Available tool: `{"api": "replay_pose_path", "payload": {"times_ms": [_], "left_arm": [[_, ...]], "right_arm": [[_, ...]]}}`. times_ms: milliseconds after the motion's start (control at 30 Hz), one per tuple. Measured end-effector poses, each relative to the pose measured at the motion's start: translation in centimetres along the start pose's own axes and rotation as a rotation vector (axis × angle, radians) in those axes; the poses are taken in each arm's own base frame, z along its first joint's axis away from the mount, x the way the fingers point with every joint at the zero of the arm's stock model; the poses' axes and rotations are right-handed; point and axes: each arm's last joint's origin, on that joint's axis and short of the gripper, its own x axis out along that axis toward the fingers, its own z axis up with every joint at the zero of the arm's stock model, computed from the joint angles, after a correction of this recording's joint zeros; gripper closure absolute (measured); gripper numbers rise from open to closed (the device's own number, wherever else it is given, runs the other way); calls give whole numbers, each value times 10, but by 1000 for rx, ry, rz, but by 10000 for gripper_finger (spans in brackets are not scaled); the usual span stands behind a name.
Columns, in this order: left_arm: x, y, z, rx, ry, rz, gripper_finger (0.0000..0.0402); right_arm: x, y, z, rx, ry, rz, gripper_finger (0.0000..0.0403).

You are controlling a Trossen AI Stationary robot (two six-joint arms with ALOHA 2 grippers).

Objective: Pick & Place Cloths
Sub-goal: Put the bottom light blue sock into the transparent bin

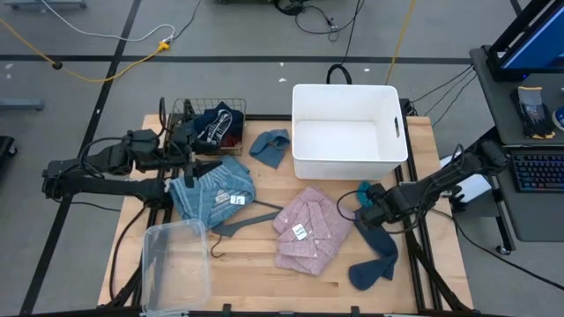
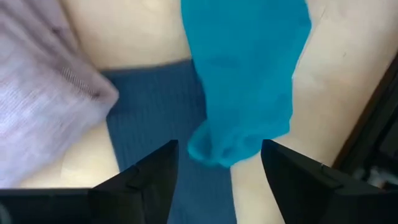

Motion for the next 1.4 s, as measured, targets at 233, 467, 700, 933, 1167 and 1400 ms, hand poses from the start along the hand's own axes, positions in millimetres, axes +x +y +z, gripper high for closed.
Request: {"api": "replay_pose_path", "payload": {"times_ms": [233,467,700,933,1167,1400], "left_arm": [[0,0,0,-4,-1,1,108],[0,0,0,-5,-1,1,108],[0,0,0,-8,-1,1,108],[0,0,1,-8,-8,-1,108],[0,-1,4,4,-45,-13,108],[0,-2,5,5,-54,-16,108]], "right_arm": [[11,-4,5,34,-37,-17,194],[17,-7,10,66,-61,-38,212],[29,-14,9,71,-52,-65,246],[33,-16,8,71,-29,-72,296],[33,-16,8,58,-27,-74,385],[31,-17,7,34,3,-65,395]]}}
